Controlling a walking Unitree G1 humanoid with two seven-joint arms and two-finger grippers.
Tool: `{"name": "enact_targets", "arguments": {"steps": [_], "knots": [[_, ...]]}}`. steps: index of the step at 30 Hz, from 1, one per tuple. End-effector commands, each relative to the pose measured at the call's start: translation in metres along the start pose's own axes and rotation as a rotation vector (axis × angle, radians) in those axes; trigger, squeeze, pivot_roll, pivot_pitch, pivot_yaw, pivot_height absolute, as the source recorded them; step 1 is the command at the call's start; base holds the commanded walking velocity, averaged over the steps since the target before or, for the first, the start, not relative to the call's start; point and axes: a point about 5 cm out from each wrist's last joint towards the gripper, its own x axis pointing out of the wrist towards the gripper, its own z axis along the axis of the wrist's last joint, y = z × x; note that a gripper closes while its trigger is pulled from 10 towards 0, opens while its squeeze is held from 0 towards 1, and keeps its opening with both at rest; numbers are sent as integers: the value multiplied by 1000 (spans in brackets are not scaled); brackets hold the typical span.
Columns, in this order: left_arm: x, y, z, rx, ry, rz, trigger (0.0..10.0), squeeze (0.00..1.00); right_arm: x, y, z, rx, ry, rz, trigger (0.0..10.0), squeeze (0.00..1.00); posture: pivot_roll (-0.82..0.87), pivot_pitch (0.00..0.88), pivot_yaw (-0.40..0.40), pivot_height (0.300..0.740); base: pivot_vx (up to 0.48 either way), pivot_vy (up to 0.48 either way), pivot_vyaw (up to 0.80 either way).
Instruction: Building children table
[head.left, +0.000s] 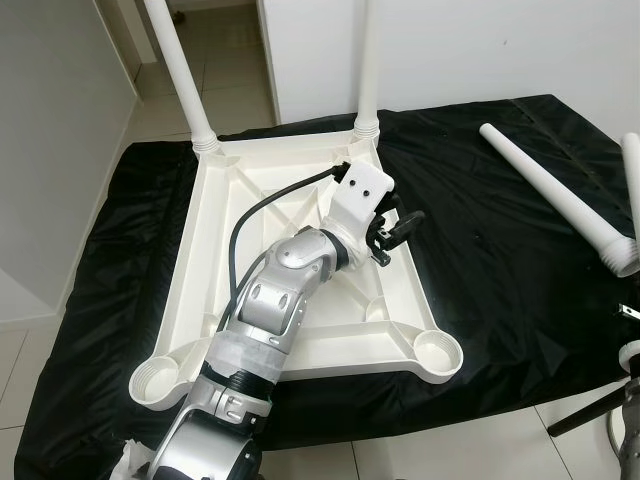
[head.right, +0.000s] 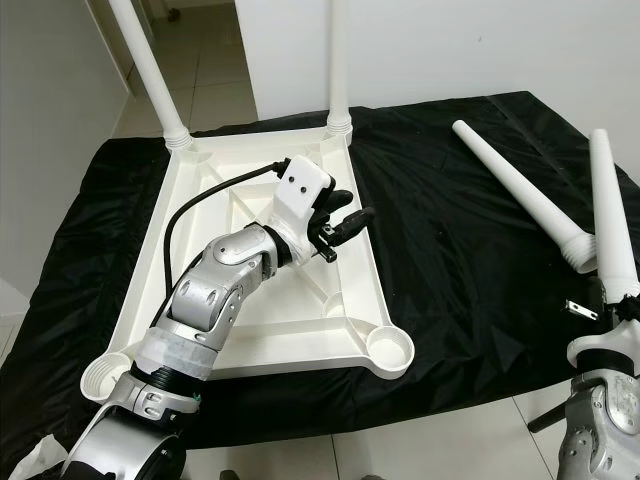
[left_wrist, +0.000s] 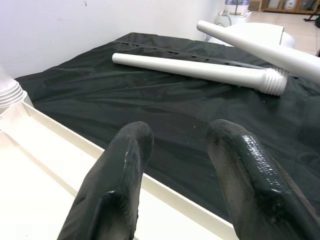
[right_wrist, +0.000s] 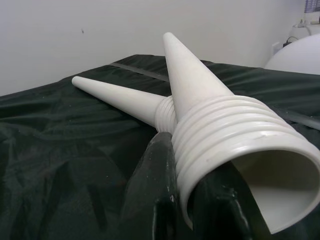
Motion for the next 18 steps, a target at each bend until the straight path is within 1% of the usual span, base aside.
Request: {"name": "enact_targets", "arguments": {"steps": [1,3,7,9,10,12,15,16,17,18], "knots": [[3,1,2,-12,-14,90,10000,0,-6,-5,-14,-2,61,-29,10000,0,-202,35,68,740,0,0,0],[3,2,2,-11,-15,92,10000,0,-9,-10,-18,22,44,-49,10000,0,-202,38,73,740,0,0,0],[3,3,3,-11,-16,94,10000,0,-10,-11,-18,52,12,-53,10000,0,-201,41,74,740,0,0,0],[4,3,4,-11,-18,94,10000,0,-12,-13,-12,107,-60,-49,10000,0,-199,41,73,740,0,0,0],[4,3,4,-11,-19,95,10000,0,-12,-15,-9,162,-84,-61,10000,0,-199,43,73,740,0,0,0],[4,3,4,-10,-19,96,10000,0,-13,-17,-7,218,-103,-77,10000,0,-199,43,73,740,0,0,0],[4,4,5,-14,-19,98,10000,0,-12,-20,-11,164,-72,-93,10000,0,-202,45,76,740,0,0,0],[4,4,5,-14,-19,98,10000,0,-12,-20,-11,164,-72,-93,10000,0,-202,45,76,740,0,0,0],[5,4,5,-15,-21,99,10000,0,-13,-20,-15,137,-37,-78,10000,0,-200,47,75,740,0,0,0],[5,4,5,-15,-21,99,10000,0,-13,-20,-15,137,-37,-78,10000,0,-200,47,75,740,0,0,0]]}}
